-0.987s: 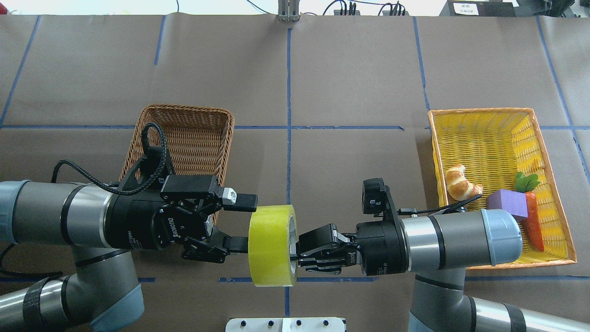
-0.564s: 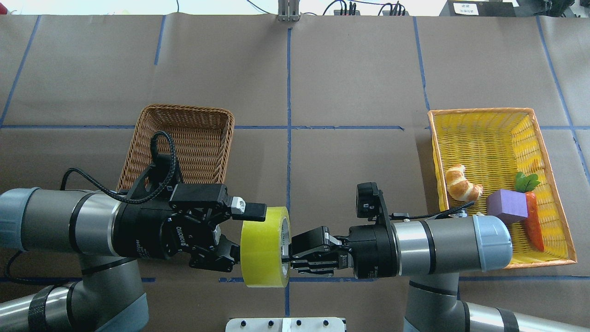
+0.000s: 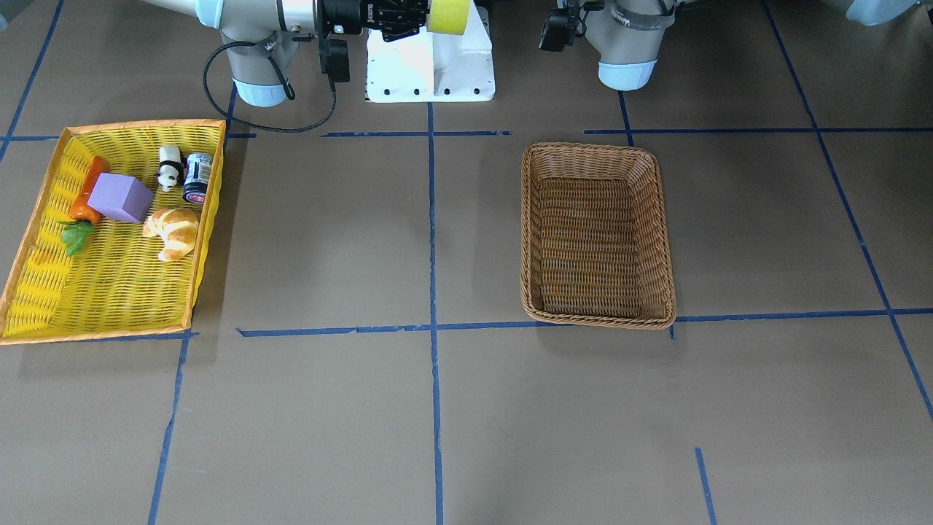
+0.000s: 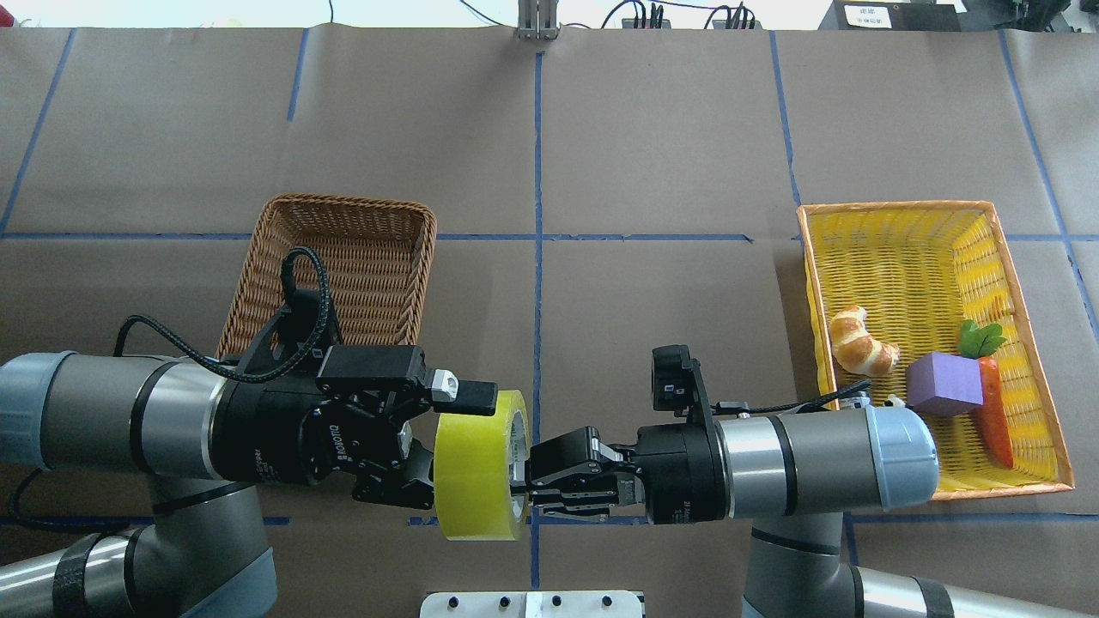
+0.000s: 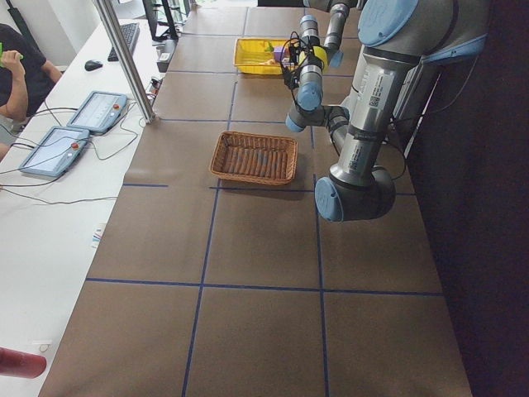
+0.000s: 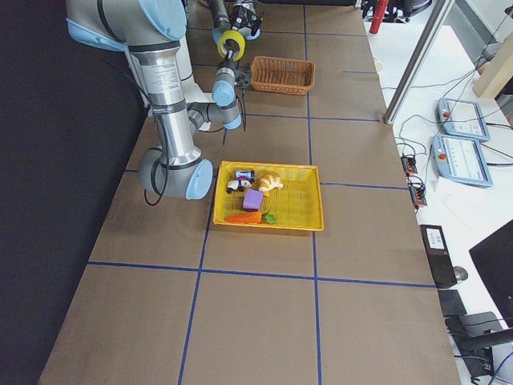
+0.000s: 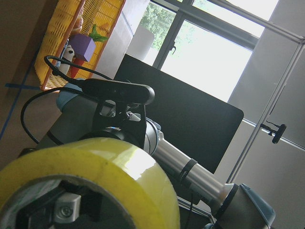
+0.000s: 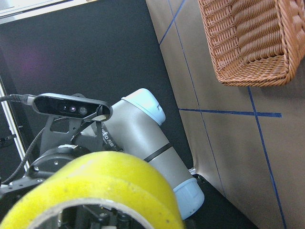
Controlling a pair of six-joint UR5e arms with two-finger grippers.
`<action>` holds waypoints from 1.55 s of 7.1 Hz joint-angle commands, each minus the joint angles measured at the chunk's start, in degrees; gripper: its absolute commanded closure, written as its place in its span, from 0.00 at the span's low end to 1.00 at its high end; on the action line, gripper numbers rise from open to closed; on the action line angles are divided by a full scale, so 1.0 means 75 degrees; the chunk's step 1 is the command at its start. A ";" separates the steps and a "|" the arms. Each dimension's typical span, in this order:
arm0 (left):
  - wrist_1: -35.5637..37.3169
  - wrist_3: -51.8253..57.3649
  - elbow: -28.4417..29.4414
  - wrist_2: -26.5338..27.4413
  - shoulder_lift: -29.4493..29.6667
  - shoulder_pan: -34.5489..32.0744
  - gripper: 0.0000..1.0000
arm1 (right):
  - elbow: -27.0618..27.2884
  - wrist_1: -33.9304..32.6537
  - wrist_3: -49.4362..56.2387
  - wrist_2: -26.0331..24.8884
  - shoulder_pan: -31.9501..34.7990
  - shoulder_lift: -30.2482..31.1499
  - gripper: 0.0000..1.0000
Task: Move tape to another basket
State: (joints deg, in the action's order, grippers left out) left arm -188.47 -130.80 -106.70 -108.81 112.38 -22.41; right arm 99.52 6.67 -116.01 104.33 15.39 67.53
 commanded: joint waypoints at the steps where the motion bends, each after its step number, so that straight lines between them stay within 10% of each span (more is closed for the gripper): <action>1: -0.0008 -0.0009 0.0000 0.0000 -0.0043 0.0000 0.49 | -0.0003 0.0060 0.0000 0.0011 -0.0002 0.0008 0.71; 2: 0.0004 -0.0009 0.0012 0.0000 -0.0066 0.0000 0.69 | -0.0003 0.0083 0.0000 -0.0023 -0.0002 -0.0004 0.02; 3: 0.0004 -0.0009 0.0012 0.0000 -0.0101 0.0000 0.92 | -0.0003 0.0095 0.0012 -0.0383 -0.0118 0.0020 0.00; 8: 0.0004 0.0014 -0.0105 -0.0116 -0.0206 -0.0185 0.95 | 0.0055 0.0107 0.0117 -0.0492 -0.0119 0.0078 0.00; 11: 0.1448 0.0026 0.0012 -0.2615 -0.0337 -0.2945 0.95 | 0.0032 -0.0080 0.1495 -0.0446 0.0149 0.0416 0.00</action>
State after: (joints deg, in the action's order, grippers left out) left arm -183.61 -130.67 -106.88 -119.94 109.83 -36.56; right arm 99.83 6.80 -109.39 100.82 15.34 69.25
